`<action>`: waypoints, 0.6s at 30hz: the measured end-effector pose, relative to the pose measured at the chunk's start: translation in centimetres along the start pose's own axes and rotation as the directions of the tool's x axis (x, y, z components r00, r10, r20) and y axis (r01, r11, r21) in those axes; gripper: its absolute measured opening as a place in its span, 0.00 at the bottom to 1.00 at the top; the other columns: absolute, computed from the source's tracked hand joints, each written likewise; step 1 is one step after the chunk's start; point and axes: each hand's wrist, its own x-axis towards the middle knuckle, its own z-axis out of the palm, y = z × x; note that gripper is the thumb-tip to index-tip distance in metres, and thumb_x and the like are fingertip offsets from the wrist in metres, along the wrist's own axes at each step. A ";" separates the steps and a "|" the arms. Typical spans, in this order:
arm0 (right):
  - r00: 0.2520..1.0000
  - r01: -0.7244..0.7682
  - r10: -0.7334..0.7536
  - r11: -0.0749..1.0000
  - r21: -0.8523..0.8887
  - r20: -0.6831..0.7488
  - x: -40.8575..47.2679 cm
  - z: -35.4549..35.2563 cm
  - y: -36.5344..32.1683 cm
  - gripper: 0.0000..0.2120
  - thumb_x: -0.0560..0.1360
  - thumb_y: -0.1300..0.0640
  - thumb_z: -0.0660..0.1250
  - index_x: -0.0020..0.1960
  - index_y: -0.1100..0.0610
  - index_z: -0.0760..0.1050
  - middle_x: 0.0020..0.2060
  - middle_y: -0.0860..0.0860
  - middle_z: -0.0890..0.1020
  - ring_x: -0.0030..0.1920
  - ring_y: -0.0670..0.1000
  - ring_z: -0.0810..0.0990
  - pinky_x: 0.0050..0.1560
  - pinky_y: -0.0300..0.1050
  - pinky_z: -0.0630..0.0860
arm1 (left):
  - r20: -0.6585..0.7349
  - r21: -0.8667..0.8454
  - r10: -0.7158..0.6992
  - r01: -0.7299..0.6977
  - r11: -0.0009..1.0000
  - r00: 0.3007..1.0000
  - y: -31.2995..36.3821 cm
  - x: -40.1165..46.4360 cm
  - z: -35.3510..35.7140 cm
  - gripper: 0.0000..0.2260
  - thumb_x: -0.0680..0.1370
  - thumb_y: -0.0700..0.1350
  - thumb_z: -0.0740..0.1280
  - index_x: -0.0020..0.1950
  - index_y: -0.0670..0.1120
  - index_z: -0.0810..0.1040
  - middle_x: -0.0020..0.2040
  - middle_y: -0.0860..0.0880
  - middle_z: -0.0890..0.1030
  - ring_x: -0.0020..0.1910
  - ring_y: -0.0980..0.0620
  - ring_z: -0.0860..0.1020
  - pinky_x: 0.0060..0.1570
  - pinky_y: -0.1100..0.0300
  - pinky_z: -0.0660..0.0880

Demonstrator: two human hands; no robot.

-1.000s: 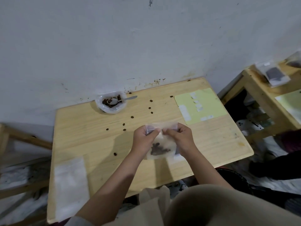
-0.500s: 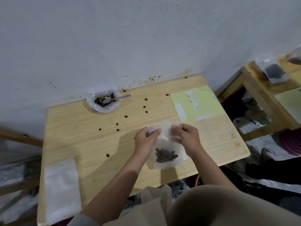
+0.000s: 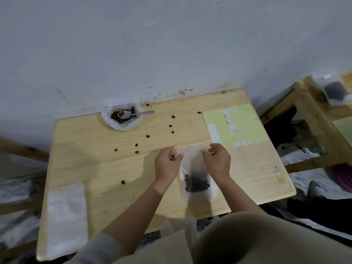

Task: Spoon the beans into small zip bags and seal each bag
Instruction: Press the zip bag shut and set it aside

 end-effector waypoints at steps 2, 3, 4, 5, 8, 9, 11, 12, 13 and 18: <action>0.997 0.040 -0.043 0.997 -0.062 -0.061 0.1 0.2 0.0 0.20 0.74 0.55 0.68 0.63 0.60 0.73 0.56 0.57 0.77 0.59 0.57 0.75 0.57 0.51 0.73 | -0.011 0.055 0.070 -0.070 0.996 0.997 0.1 0.0 -0.6 0.20 0.73 0.49 0.72 0.62 0.44 0.77 0.55 0.49 0.76 0.46 0.56 0.76 0.44 0.72 0.69; 0.993 0.074 -0.082 0.993 -0.091 -0.086 0.0 0.2 -0.1 0.19 0.74 0.56 0.67 0.64 0.59 0.73 0.57 0.57 0.76 0.60 0.58 0.74 0.58 0.52 0.73 | -0.024 0.060 0.101 -0.099 0.993 0.995 0.0 -0.2 -1.2 0.19 0.74 0.49 0.72 0.63 0.44 0.76 0.57 0.49 0.74 0.48 0.56 0.77 0.44 0.73 0.69; 0.987 0.114 -0.125 0.988 -0.108 -0.100 -0.3 0.4 -0.4 0.18 0.75 0.57 0.66 0.64 0.59 0.73 0.58 0.58 0.75 0.60 0.58 0.73 0.58 0.52 0.73 | -0.036 0.053 0.119 -0.117 0.992 0.992 -0.1 -0.3 -1.9 0.19 0.74 0.49 0.71 0.63 0.44 0.76 0.59 0.48 0.73 0.51 0.54 0.77 0.46 0.71 0.71; 0.980 0.160 -0.171 0.981 -0.107 -0.103 -0.7 0.6 -0.7 0.17 0.75 0.58 0.66 0.63 0.59 0.74 0.57 0.57 0.75 0.59 0.58 0.73 0.59 0.51 0.72 | -0.049 0.045 0.128 -0.126 0.991 0.991 -0.3 -0.6 -2.8 0.18 0.75 0.48 0.71 0.63 0.44 0.76 0.60 0.48 0.72 0.53 0.53 0.77 0.49 0.67 0.73; 0.958 0.277 -0.280 0.959 -0.057 -0.064 -2.8 2.3 -2.3 0.14 0.75 0.61 0.65 0.60 0.59 0.76 0.55 0.56 0.77 0.58 0.57 0.74 0.57 0.43 0.69 | -0.153 0.071 0.159 -0.149 0.986 0.975 -1.4 -1.3 -6.3 0.17 0.75 0.47 0.71 0.61 0.44 0.78 0.57 0.49 0.72 0.53 0.54 0.76 0.57 0.59 0.74; 0.950 0.309 -0.311 0.950 -0.041 -0.038 -3.7 3.3 -2.9 0.13 0.75 0.61 0.65 0.59 0.59 0.76 0.54 0.56 0.78 0.57 0.57 0.74 0.56 0.42 0.68 | -0.201 0.087 0.156 -0.141 0.986 0.967 -2.0 -1.7 -7.9 0.16 0.74 0.46 0.71 0.61 0.43 0.78 0.56 0.49 0.72 0.52 0.55 0.75 0.58 0.60 0.73; 0.933 0.358 -0.358 0.934 0.005 0.019 -5.9 5.5 -4.2 0.12 0.74 0.63 0.65 0.57 0.61 0.78 0.52 0.56 0.79 0.54 0.56 0.76 0.55 0.43 0.70 | -0.288 0.117 0.149 -0.120 0.986 0.946 -3.8 -2.3 -11.2 0.16 0.73 0.44 0.72 0.59 0.40 0.78 0.55 0.45 0.73 0.50 0.54 0.74 0.58 0.61 0.71; 0.923 0.380 -0.381 0.925 0.025 0.052 -7.1 6.8 -4.9 0.11 0.74 0.64 0.66 0.56 0.61 0.78 0.51 0.56 0.80 0.52 0.56 0.77 0.54 0.44 0.71 | -0.329 0.145 0.164 -0.122 0.982 0.930 -5.0 -2.7 -12.9 0.16 0.73 0.43 0.73 0.58 0.39 0.79 0.55 0.43 0.74 0.49 0.53 0.75 0.57 0.60 0.72; 0.911 0.400 -0.403 0.915 0.043 0.086 -8.3 8.0 -5.5 0.11 0.73 0.65 0.66 0.55 0.62 0.79 0.50 0.57 0.80 0.50 0.56 0.78 0.53 0.44 0.73 | -0.365 0.175 0.168 -0.110 0.978 0.916 -6.1 -3.1 -14.6 0.15 0.72 0.42 0.73 0.57 0.39 0.79 0.54 0.42 0.75 0.50 0.51 0.75 0.56 0.58 0.73; 0.852 0.397 -0.404 0.913 0.093 0.333 -15.1 14.4 -8.2 0.12 0.74 0.62 0.66 0.57 0.60 0.78 0.51 0.54 0.80 0.45 0.47 0.78 0.49 0.37 0.73 | -0.513 0.242 0.068 0.068 0.968 0.856 -12.2 -5.1 -22.7 0.15 0.73 0.43 0.72 0.56 0.37 0.79 0.54 0.40 0.78 0.56 0.43 0.74 0.58 0.55 0.69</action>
